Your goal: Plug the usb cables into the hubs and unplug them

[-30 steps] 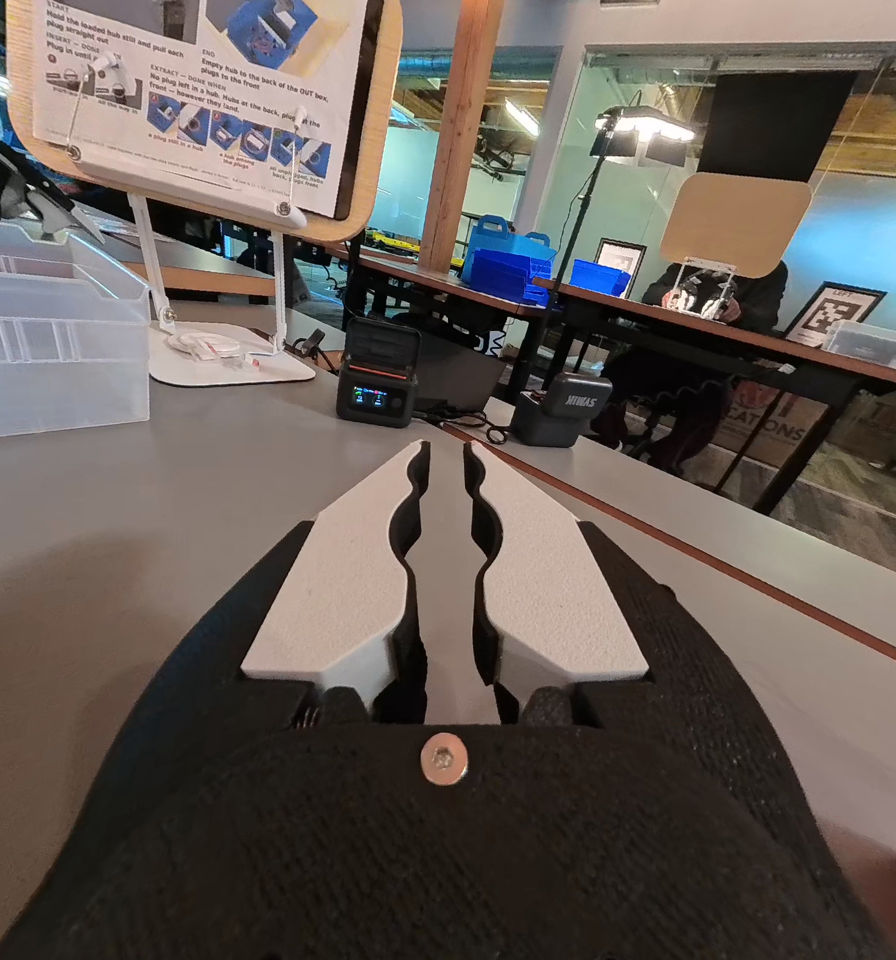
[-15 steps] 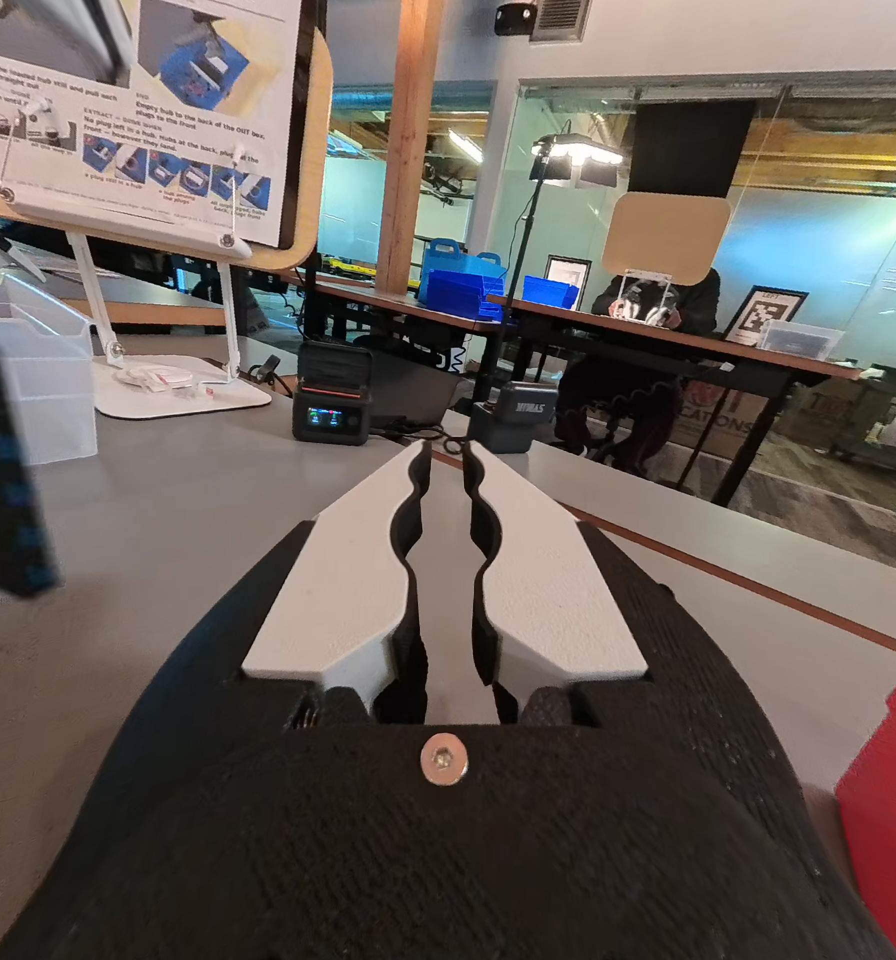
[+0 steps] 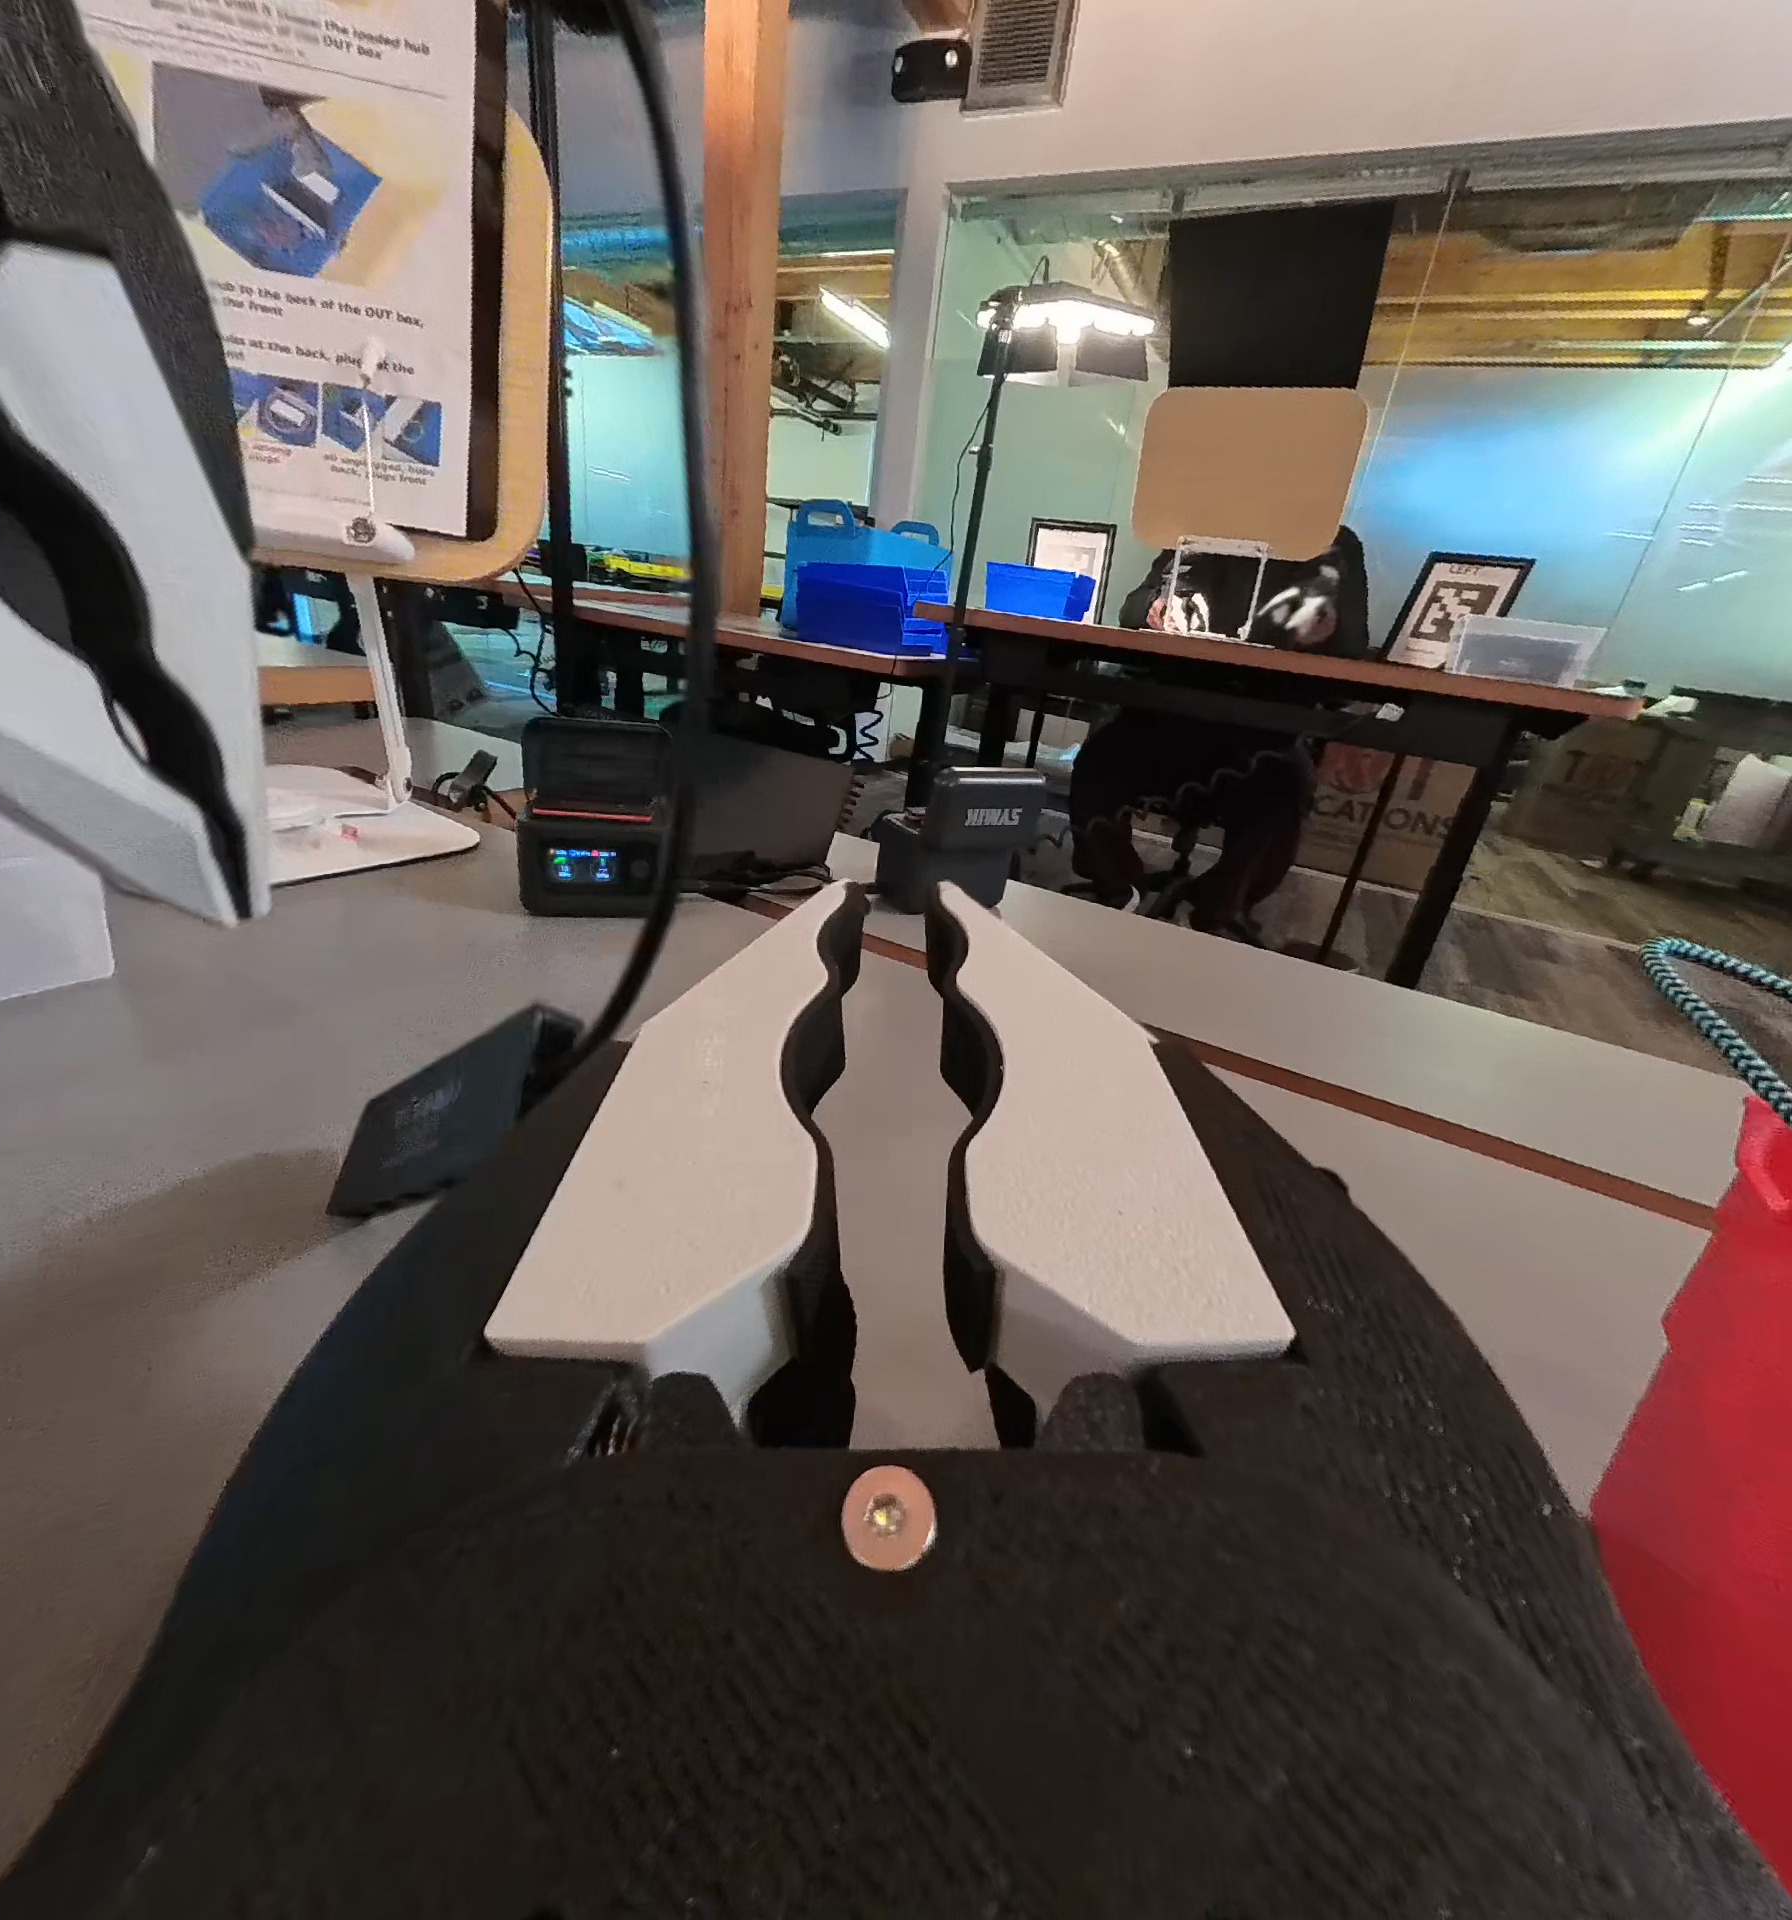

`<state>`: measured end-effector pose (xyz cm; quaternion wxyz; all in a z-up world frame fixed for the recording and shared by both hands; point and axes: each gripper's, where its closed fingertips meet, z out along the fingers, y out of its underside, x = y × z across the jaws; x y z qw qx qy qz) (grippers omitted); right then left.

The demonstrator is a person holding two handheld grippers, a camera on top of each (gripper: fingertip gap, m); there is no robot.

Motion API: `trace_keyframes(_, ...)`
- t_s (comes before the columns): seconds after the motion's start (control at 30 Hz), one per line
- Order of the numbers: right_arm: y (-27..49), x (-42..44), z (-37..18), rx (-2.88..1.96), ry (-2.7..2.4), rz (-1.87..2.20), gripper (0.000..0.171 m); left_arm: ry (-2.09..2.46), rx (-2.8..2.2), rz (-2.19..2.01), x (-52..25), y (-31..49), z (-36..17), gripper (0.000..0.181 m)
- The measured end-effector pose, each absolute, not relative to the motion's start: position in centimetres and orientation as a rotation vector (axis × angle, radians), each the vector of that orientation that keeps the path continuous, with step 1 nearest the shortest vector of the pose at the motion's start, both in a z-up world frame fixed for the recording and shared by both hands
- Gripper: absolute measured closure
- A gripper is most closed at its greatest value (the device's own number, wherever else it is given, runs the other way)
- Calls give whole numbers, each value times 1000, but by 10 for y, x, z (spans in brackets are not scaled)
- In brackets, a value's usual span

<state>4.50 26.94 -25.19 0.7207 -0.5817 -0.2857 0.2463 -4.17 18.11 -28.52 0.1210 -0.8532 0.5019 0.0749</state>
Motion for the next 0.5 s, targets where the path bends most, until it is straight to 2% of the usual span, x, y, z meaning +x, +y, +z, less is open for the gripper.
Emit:
trace_keyframes(0.03,269,45,-252,-1286,-633,543,161,1473,-2521,216,-45,179,-292,181)
trace_keyframes(0.3,275,48,-256,-1321,-621,492,162,1456,-2730,205,-63,159,-343,181)
trace_keyframes(0.5,287,62,-263,-1393,-554,423,163,1420,-2812,616,-115,164,-353,181)
